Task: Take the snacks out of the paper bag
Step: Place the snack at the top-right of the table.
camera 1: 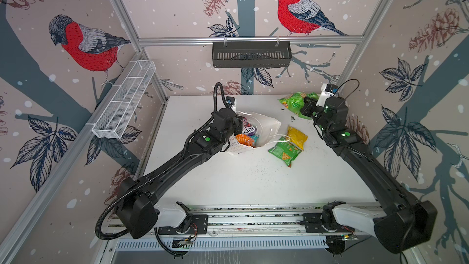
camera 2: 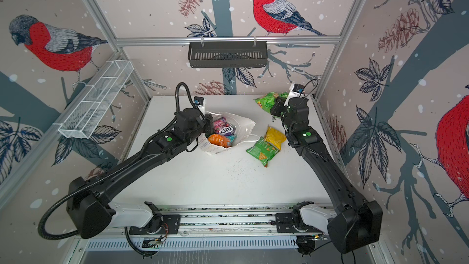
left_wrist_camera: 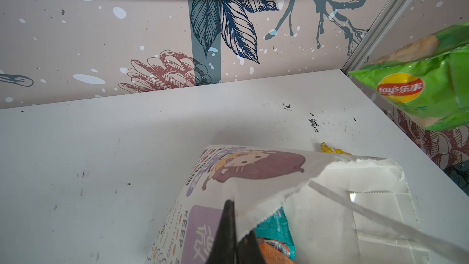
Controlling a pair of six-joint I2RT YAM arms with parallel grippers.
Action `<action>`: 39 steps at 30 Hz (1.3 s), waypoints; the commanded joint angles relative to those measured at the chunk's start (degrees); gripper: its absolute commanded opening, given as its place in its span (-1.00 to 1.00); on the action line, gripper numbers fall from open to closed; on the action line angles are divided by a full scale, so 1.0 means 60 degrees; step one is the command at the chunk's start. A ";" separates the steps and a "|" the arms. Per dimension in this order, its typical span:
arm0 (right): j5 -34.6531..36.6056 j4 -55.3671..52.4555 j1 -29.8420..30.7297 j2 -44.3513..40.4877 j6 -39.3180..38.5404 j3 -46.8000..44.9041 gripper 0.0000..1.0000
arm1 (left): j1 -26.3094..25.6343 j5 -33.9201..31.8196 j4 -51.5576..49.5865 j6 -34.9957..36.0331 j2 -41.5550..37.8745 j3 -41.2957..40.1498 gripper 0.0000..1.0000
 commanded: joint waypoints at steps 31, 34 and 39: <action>0.1722 0.0203 -0.0803 0.3294 0.0474 -0.1154 -0.98 | -0.0066 0.0278 0.0998 0.0249 -0.0296 -0.0632 -1.00; 0.1299 0.0383 -0.0818 0.3108 0.0762 -0.1587 -0.73 | -0.0066 0.0234 0.1163 0.0223 -0.0402 -0.0927 -1.00; 0.0700 0.0606 -0.0807 0.2697 0.1189 -0.2313 -0.31 | -0.0066 0.0255 0.1177 0.0079 -0.0472 -0.1239 -1.00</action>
